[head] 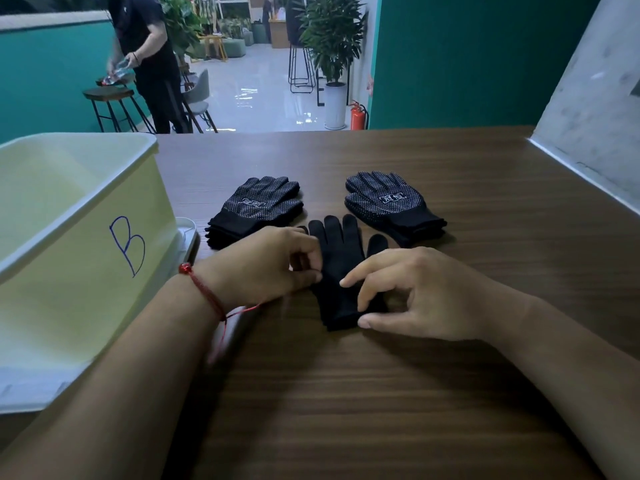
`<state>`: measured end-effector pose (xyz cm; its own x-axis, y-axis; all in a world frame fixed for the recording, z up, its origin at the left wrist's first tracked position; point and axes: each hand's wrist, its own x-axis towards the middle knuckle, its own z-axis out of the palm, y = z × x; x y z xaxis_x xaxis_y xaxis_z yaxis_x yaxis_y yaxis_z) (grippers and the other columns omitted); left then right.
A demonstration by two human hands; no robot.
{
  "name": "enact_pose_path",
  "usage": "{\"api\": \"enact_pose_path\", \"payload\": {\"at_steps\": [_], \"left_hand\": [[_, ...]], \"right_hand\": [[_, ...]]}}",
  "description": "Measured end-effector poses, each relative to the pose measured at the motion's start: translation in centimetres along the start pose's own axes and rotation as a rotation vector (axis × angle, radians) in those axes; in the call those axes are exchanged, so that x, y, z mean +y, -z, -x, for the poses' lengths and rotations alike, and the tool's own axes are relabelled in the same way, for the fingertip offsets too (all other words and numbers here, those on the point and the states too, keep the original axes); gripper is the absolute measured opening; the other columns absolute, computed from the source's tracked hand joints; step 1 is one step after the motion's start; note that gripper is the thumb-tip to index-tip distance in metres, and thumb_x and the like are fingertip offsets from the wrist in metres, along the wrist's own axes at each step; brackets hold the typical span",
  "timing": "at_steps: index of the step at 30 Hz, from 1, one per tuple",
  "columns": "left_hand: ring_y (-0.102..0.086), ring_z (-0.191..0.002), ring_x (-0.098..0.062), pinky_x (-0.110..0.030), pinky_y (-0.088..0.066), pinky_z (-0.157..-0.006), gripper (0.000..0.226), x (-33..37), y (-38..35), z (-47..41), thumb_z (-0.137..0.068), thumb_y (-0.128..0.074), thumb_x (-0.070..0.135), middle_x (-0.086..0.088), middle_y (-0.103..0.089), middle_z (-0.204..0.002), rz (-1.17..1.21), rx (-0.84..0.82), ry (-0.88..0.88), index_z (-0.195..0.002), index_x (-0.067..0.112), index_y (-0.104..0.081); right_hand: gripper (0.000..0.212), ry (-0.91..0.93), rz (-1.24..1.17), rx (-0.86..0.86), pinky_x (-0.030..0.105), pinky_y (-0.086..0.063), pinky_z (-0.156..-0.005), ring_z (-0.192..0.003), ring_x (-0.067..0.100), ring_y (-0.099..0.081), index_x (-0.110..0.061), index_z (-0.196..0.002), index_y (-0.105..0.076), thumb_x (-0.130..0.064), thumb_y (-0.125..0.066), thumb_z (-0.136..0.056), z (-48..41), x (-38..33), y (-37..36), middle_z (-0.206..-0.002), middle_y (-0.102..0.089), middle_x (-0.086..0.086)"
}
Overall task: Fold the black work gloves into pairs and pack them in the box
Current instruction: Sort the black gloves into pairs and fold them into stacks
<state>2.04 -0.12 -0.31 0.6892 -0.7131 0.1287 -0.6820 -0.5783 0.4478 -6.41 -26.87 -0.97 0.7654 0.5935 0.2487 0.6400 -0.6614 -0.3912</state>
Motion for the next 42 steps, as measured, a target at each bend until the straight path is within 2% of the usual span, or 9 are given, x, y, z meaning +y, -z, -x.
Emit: {"api": "enact_pose_path", "payload": {"at_steps": [5,11,16,19,25,30,34,38,42], "left_hand": [[-0.065,-0.091,-0.008,-0.018,-0.050,-0.079,0.018,-0.5,0.6,0.2,-0.083,-0.088,0.031,0.011,-0.066,-0.097,0.084,-0.066,0.106,-0.094,0.035,-0.074],[-0.061,-0.097,-0.007,-0.011,-0.045,-0.076,0.026,0.5,0.7,0.4,-0.081,-0.089,0.024,0.013,-0.063,-0.099,0.063,-0.011,0.045,-0.099,0.034,-0.073],[-0.061,-0.093,-0.004,-0.013,-0.043,-0.079,0.022,1.2,0.1,0.4,-0.085,-0.083,0.015,0.013,-0.065,-0.103,0.049,-0.023,-0.087,-0.099,0.031,-0.078],[-0.063,-0.095,-0.010,-0.028,-0.050,-0.086,0.014,2.6,-0.3,0.2,-0.088,-0.084,0.034,0.012,-0.066,-0.098,0.088,-0.010,-0.141,-0.097,0.027,-0.076],[-0.054,-0.100,-0.006,-0.034,-0.042,-0.094,0.060,6.1,-2.3,0.3,-0.074,-0.057,0.093,0.020,-0.057,-0.099,-0.356,0.072,-0.160,-0.102,0.040,-0.064],[-0.052,-0.099,-0.006,-0.030,-0.036,-0.087,0.037,6.2,-2.8,0.2,-0.084,-0.061,0.074,0.020,-0.058,-0.100,-0.362,0.117,-0.261,-0.099,0.040,-0.064],[-0.054,-0.098,-0.009,-0.032,-0.042,-0.085,0.048,5.7,-3.3,0.1,-0.083,-0.058,0.081,0.018,-0.057,-0.099,-0.322,0.066,-0.202,-0.101,0.038,-0.063],[-0.060,-0.096,-0.019,-0.040,-0.052,-0.080,0.039,4.9,-2.6,-0.3,-0.100,-0.044,0.063,0.013,-0.054,-0.092,-0.274,0.243,0.006,-0.090,0.027,-0.056],[-0.063,-0.095,-0.029,-0.046,-0.053,-0.085,0.019,1.4,-2.4,-0.6,-0.093,-0.047,0.034,0.000,-0.064,-0.097,-0.207,0.363,0.193,-0.095,0.018,-0.057]], "right_hand": [[0.005,-0.038,-0.061,-0.035,0.023,-0.044,-0.106,-0.129,-0.007,-0.059,-0.034,-0.094,-0.079,-0.036,-0.083,-0.092,0.2,0.0,0.5,-0.130,-0.069,-0.028],[0.030,-0.051,-0.031,-0.130,0.019,-0.042,-0.109,-0.137,-0.003,-0.052,-0.040,-0.115,-0.074,-0.052,-0.081,-0.089,0.3,-0.1,1.1,-0.139,-0.060,-0.029],[0.021,-0.267,0.032,0.247,0.036,-0.053,-0.099,-0.112,0.004,-0.065,-0.031,-0.120,-0.075,-0.030,-0.065,-0.102,-0.4,2.2,-0.1,-0.122,-0.069,-0.020],[0.025,-0.315,0.166,0.266,0.043,-0.056,-0.095,-0.108,0.012,-0.068,-0.027,-0.118,-0.077,-0.019,-0.067,-0.096,-0.3,3.3,-0.7,-0.117,-0.073,-0.015],[0.024,-0.339,0.217,0.211,0.036,-0.053,-0.093,-0.109,0.010,-0.065,-0.028,-0.118,-0.079,-0.024,-0.069,-0.097,-0.1,2.7,-0.1,-0.119,-0.069,-0.016],[0.030,-0.362,0.167,0.237,0.026,-0.050,-0.085,-0.102,0.009,-0.064,-0.029,-0.122,-0.076,-0.023,-0.074,-0.093,0.0,3.1,-0.3,-0.116,-0.067,-0.015],[0.032,-0.357,0.111,0.241,0.007,-0.038,-0.081,-0.099,0.004,-0.061,-0.031,-0.116,-0.076,-0.015,-0.077,-0.088,0.0,3.0,-0.1,-0.114,-0.067,-0.017],[0.029,-0.334,0.095,0.226,0.027,-0.051,-0.099,-0.111,0.006,-0.066,-0.030,-0.115,-0.077,-0.016,-0.070,-0.090,-0.1,2.9,-0.3,-0.119,-0.072,-0.018],[0.023,-0.333,0.091,0.237,0.037,-0.053,-0.104,-0.116,0.006,-0.067,-0.029,-0.109,-0.081,-0.020,-0.066,-0.094,-0.1,2.8,-0.4,-0.119,-0.075,-0.017]]}}
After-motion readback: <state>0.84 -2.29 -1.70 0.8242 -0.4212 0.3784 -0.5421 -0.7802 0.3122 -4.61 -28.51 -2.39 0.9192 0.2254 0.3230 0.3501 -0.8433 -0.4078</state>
